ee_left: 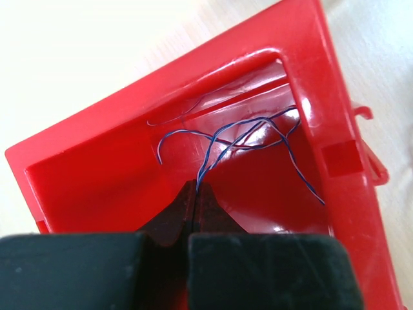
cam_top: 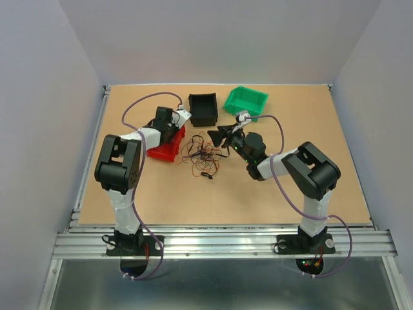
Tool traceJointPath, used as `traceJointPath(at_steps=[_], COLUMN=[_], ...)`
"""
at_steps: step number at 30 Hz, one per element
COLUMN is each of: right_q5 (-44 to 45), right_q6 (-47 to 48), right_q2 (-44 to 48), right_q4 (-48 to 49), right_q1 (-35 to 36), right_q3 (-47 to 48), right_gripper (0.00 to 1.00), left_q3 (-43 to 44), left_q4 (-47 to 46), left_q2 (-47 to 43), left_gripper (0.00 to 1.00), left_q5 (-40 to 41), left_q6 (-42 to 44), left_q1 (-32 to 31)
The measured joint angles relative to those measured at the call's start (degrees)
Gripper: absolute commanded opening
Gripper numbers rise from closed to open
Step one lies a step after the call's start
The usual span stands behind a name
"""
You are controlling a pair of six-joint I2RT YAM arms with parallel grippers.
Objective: Untangle the cables
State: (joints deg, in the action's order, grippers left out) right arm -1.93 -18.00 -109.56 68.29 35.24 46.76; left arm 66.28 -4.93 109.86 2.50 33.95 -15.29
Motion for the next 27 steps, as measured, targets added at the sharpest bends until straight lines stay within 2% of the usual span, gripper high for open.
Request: traceJointPath(at_steps=[10,15,19,27], right_q5=[0.0,0.0,0.0,-0.1], right_q6=[0.0,0.0,0.0,0.0], right_q2=[0.0,0.0,0.0,0.0], right_q4=[0.0,0.0,0.1,0.3], right_q1=[0.0,0.0,0.0,0.0], right_q3=[0.0,0.0,0.0,0.0], right_gripper=[0.60,0.60,0.60,0.60], left_q3=[-0.2,-0.2,-0.2,0.2], left_q4=[-3.0,-3.3,-3.2,1.2], left_q2=[1.3,1.8,1.8,-1.6], left_gripper=[0.00,0.21,0.25,0.42], left_q5=[8.1,11.2,11.5,8.6], left_q6=[-1.1,-1.3,-1.3,-1.5], left_q1=[-2.3,-3.6,-3.6,-2.6])
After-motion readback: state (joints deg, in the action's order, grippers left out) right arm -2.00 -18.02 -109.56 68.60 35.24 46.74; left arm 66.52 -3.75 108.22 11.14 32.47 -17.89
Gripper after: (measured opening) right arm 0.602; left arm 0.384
